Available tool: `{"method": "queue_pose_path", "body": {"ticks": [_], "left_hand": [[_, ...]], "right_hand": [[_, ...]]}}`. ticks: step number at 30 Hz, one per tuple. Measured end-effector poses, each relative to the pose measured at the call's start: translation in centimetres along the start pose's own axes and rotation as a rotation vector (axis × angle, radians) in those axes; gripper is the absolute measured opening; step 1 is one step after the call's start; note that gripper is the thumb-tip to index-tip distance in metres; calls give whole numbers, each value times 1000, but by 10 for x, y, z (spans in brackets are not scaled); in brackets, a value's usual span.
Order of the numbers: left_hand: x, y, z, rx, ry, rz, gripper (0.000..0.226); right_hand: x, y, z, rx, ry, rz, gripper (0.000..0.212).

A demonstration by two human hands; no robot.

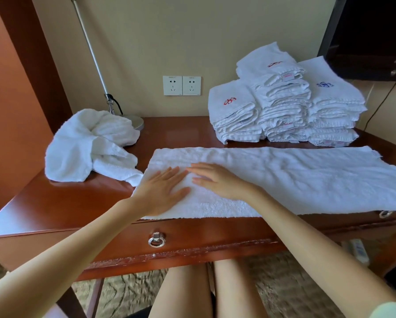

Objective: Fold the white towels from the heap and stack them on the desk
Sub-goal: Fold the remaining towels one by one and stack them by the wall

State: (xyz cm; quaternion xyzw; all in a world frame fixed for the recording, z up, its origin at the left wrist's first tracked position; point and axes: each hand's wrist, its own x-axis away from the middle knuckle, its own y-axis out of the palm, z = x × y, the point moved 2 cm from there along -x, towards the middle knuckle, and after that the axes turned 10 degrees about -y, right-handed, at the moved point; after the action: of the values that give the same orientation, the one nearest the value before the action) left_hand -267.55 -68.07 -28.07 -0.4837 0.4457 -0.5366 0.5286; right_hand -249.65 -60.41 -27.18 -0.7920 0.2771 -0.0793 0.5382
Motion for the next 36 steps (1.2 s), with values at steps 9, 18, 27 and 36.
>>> {"method": "queue_pose_path", "body": {"ticks": [9, 18, 27, 36], "left_hand": [[-10, -11, -6, -83, -68, -44, 77], [-81, -30, -26, 139, -196, 237, 39], [-144, -32, -55, 221, -313, 123, 50], [-129, -37, -44, 390, -320, 431, 8]], "right_hand": [[21, -23, 54, 247, 318, -104, 56], [-23, -30, 92, 155, 431, 168, 51], [-43, -34, 119, 355, 419, 322, 41], [-31, -46, 115, 408, 343, 507, 27]]}}
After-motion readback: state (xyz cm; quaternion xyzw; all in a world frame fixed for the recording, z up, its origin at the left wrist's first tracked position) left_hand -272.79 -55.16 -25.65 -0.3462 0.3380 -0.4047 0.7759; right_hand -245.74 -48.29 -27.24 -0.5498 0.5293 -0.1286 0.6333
